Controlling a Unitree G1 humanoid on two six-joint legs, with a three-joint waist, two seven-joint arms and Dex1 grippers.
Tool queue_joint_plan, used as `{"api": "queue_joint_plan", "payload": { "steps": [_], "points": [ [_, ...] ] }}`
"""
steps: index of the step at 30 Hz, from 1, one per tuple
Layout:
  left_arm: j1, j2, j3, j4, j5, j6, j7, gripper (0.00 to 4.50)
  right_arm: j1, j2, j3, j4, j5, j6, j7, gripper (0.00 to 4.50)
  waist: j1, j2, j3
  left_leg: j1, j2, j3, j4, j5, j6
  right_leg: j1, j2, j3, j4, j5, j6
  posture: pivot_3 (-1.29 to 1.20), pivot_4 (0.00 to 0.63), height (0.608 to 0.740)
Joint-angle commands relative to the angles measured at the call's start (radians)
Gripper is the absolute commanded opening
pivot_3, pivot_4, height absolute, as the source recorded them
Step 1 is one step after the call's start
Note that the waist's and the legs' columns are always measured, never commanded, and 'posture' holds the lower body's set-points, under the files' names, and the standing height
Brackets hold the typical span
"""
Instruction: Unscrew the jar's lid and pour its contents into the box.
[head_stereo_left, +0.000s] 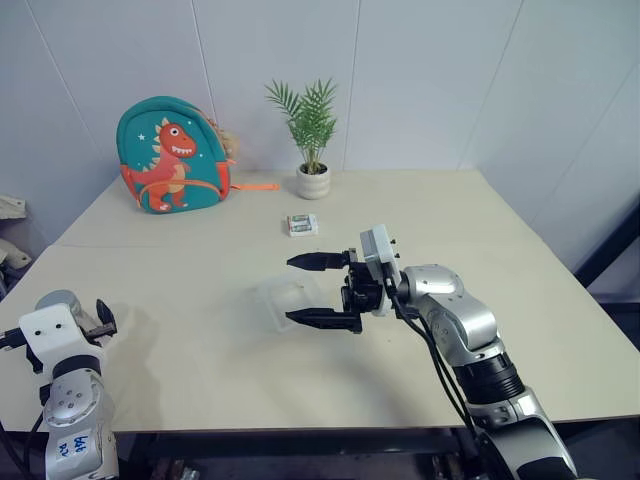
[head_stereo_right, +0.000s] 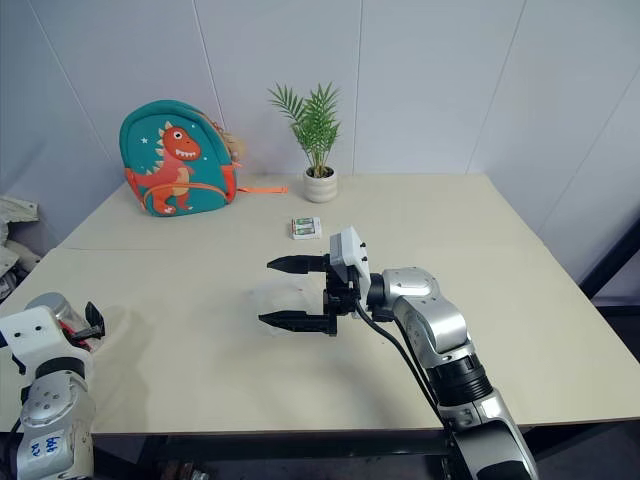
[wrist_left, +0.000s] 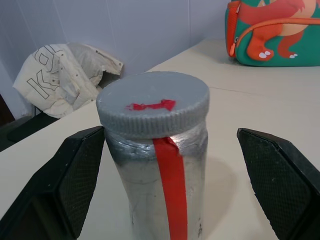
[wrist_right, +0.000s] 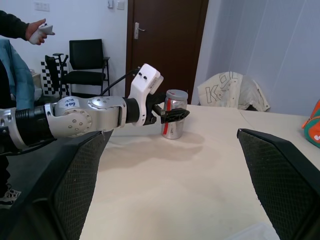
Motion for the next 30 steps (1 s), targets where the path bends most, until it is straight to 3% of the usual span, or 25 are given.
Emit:
{"api": "queue_joint_plan", "payload": {
  "steps": [1, 10, 13, 18, 19, 25, 30],
  "points": [
    [-0.021, 0.04, 0.017, 0.041, 0.022, -0.05, 0.02, 4.47, -0.017, -0.002, -0.012, -0.03, 0.009, -0.015, -0.003, 4.5, 0.0, 0.0, 0.0, 0.0, 0.0, 0.0, 0.0, 0.0, 0.0, 0.0, 0.0, 0.0, 0.0, 0.0, 0.0, 0.0, 0.15, 0.74],
    [-0.043, 0.06, 0.004, 0.118, 0.024, -0.1, 0.024, 4.47, -0.007, -0.006, -0.017, -0.04, 0.01, -0.012, -0.018, 4.5, 0.0, 0.0, 0.0, 0.0, 0.0, 0.0, 0.0, 0.0, 0.0, 0.0, 0.0, 0.0, 0.0, 0.0, 0.0, 0.0, 0.15, 0.74],
    [-0.052, 0.062, -0.003, 0.137, 0.024, -0.112, 0.023, 3.88, -0.001, -0.005, -0.016, -0.045, 0.01, -0.013, -0.024, 4.5, 0.0, 0.0, 0.0, 0.0, 0.0, 0.0, 0.0, 0.0, 0.0, 0.0, 0.0, 0.0, 0.0, 0.0, 0.0, 0.0, 0.15, 0.74],
    [-0.063, 0.061, -0.006, 0.155, 0.017, -0.115, 0.026, 2.32, 0.003, -0.002, -0.013, -0.05, 0.013, -0.012, -0.033, 4.5, 0.0, 0.0, 0.0, 0.0, 0.0, 0.0, 0.0, 0.0, 0.0, 0.0, 0.0, 0.0, 0.0, 0.0, 0.0, 0.0, 0.15, 0.74],
    [-0.065, 0.059, -0.005, 0.157, 0.014, -0.115, 0.025, 2.19, 0.003, -0.001, -0.013, -0.05, 0.013, -0.013, -0.033, 4.5, 0.0, 0.0, 0.0, 0.0, 0.0, 0.0, 0.0, 0.0, 0.0, 0.0, 0.0, 0.0, 0.0, 0.0, 0.0, 0.0, 0.15, 0.74],
    [-0.074, 0.062, 0.001, 0.065, -0.151, -0.122, -0.135, 2.19, 0.009, -0.014, -0.017, -0.061, 0.018, -0.002, -0.035, 4.5, 0.001, 0.0, 0.0, -0.001, 0.0, 0.0, 0.0, 0.0, 0.0, 0.0, 0.0, 0.0, 0.0, 0.0, 0.0, 0.0, 0.15, 0.74],
    [-0.024, 0.149, -0.063, -0.106, -0.317, -0.032, -0.415, 2.19, 0.047, -0.081, -0.049, -0.136, 0.045, 0.06, -0.048, 4.5, 0.001, 0.0, 0.0, -0.005, 0.0, -0.001, 0.0, 0.0, -0.001, -0.003, 0.0, -0.001, -0.002, 0.0, 0.0, 0.0, 0.15, 0.74]
  ]
}}
